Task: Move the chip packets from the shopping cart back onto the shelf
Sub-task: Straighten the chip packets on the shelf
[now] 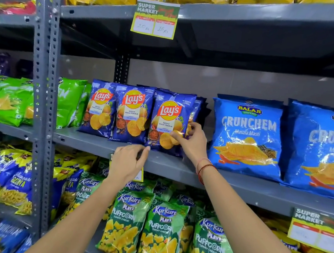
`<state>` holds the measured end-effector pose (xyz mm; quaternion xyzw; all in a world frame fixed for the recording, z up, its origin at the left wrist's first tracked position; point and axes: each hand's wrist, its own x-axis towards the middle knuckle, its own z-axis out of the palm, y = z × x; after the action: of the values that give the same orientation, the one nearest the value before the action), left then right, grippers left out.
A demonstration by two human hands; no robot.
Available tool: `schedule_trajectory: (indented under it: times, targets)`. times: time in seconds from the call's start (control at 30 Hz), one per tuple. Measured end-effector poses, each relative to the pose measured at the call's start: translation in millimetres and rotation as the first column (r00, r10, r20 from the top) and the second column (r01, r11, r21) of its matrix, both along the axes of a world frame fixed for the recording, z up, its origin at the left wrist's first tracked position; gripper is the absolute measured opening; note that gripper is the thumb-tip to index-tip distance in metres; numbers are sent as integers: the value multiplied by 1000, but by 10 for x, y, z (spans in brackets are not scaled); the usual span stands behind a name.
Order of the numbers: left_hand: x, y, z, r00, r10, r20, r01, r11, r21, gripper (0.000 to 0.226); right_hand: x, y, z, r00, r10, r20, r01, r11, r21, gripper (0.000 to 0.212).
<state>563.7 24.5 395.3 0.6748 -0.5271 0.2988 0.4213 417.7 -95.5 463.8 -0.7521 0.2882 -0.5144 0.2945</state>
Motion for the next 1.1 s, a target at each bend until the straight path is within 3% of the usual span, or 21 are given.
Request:
schedule_trajectory:
  times: [0.2, 0.3, 0.4, 0.47, 0.57, 0.67, 0.73, 0.8, 0.87, 0.97, 1.1]
  targets:
    - [-404, -285, 238, 983, -162, -89, 145, 975, -169, 48, -694, 8, 245, 986, -41, 160, 64, 988, -138, 47]
    - [-721, -529, 410, 919, -340, -197, 295, 929, -225, 41, -1063, -113, 294, 957, -166, 236, 226, 940, -255, 37]
    - [-1019, -768, 594, 815, -478, -327, 423, 877, -226, 30, -1431, -319, 310, 898, -362, 249, 427, 854, -297, 40]
    - [-1145, -972, 726, 685, -520, -510, 506, 843, -180, 35, -1663, -472, 297, 872, -449, 193, 488, 827, -279, 48]
    - [-1261, -1266, 935, 349, -458, -818, 593, 784, -186, 45, -1903, -638, 257, 916, -397, 55, 400, 907, -128, 68]
    - [-1374, -1450, 1078, 147, -379, -914, 627, 750, -210, 64, -1962, -707, 233, 986, -164, -13, 163, 958, 235, 97]
    - [-1437, -1594, 1110, 68, -347, -935, 656, 722, -220, 100, -1953, -813, 209, 996, -40, 76, 9, 929, 370, 93]
    - [-1571, -1641, 1120, 84, -361, -929, 632, 740, -231, 112, -1917, -904, 203, 989, -17, 149, -44, 919, 393, 75]
    - [-1666, -1666, 1097, 177, -386, -905, 529, 813, -243, 94, -1867, -952, 207, 972, -51, 229, -37, 930, 366, 68]
    - [-1691, -1729, 1050, 281, -462, -841, 444, 840, -313, 72, -1848, -945, 257, 950, -53, 306, -35, 961, 276, 76]
    - [-1711, -1762, 1045, 365, -594, -717, 464, 784, -413, 41, -1844, -905, 277, 947, -73, 312, 13, 982, 188, 83]
